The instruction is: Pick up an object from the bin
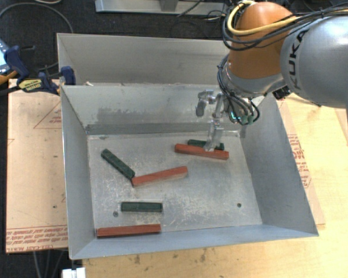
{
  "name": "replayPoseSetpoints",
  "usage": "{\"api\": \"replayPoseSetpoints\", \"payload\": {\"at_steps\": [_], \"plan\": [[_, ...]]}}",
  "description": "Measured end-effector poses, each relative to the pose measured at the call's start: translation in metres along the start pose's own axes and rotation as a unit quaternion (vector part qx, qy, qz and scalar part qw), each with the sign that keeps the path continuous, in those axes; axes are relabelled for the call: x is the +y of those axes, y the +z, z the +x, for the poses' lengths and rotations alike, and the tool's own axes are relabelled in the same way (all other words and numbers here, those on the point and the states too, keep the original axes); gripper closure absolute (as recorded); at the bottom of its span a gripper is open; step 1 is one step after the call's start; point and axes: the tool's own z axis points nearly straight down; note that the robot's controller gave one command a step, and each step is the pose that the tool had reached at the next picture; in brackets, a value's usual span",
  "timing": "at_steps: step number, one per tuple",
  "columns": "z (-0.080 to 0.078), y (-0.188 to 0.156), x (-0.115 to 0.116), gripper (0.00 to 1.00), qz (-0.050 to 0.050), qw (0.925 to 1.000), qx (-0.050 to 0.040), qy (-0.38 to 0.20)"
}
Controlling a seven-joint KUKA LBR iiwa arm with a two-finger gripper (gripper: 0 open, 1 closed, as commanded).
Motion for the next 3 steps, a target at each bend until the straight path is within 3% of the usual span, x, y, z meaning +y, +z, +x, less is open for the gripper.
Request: {"api": "replayPoseSetpoints", "payload": {"at_steps": [1,2,3], "plan": [[0.028,0.132,0.030,0.00,-0.001,0.9998,-0.0017,-0.021],[0.025,0.125,0.030,1.00,0.000,0.9998,-0.0050,-0.020],[0.030,0.105,0.144,1.00,-0.001,0.9711,-0.0048,-0.238]]}}
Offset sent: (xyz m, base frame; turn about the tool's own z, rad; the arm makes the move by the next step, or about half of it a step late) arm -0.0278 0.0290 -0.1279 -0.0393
